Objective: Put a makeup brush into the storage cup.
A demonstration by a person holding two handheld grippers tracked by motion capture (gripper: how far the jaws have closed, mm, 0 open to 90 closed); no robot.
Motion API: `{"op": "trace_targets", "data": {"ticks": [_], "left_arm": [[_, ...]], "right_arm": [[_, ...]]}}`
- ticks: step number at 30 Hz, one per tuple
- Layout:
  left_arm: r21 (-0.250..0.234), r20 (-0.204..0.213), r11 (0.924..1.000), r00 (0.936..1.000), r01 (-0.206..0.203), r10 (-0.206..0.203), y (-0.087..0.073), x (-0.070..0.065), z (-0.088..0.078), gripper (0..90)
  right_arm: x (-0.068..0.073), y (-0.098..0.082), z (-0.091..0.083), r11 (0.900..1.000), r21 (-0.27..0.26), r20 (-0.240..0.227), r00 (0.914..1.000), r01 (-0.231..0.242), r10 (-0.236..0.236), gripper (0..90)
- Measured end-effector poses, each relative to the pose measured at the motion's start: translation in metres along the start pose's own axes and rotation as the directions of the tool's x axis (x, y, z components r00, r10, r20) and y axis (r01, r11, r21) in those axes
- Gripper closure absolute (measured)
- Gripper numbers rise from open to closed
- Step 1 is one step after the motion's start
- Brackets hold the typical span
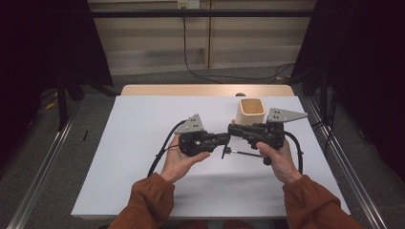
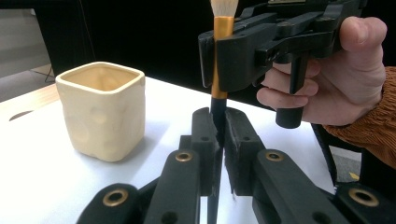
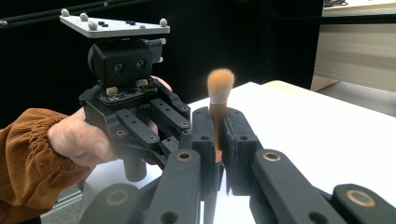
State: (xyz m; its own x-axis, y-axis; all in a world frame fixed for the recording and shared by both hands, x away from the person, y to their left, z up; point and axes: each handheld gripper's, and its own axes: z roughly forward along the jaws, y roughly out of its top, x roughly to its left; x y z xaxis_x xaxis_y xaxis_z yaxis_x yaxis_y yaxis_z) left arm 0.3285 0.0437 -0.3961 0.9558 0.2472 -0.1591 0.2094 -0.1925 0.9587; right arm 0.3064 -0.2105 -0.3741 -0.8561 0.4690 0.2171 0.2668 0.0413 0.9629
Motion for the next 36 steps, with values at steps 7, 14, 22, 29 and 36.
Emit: {"op": "trace_targets", "data": {"ticks": [7,14,22,29,36], "left_arm": [[-0.002,-0.002,1.0000,1.0000,-0.003,0.003,-0.0021,0.0006,0.0012,83.0],[0.004,0.002,1.0000,1.0000,-0.002,0.002,-0.0032,0.0013,0.0019,79.2],[-0.003,-0.022,1.0000,0.9997,-0.008,0.008,-0.0043,-0.0005,0.0038,62.0],[0.004,-0.067,1.0000,0.9977,-0.001,0.002,-0.0048,0.0001,0.0031,44.5],[0.014,-0.136,0.9998,0.9906,0.015,-0.013,-0.0064,-0.0008,0.0020,16.4]], "right_arm": [[0.0008,0.0001,0.0000,1.000,0.012,0.014,0.9999,0.001,-0.001,84.0],[0.0018,0.0007,0.0000,1.000,0.015,0.018,0.9998,0.009,-0.009,84.0],[0.0023,0.0026,-0.0021,1.000,0.016,0.018,0.9997,0.016,-0.016,84.0],[0.0012,0.0024,-0.0027,1.000,0.020,0.021,0.9996,0.020,-0.021,84.0],[-0.0002,0.0027,-0.0049,1.000,0.017,0.029,0.9994,0.020,-0.020,84.0]]}}
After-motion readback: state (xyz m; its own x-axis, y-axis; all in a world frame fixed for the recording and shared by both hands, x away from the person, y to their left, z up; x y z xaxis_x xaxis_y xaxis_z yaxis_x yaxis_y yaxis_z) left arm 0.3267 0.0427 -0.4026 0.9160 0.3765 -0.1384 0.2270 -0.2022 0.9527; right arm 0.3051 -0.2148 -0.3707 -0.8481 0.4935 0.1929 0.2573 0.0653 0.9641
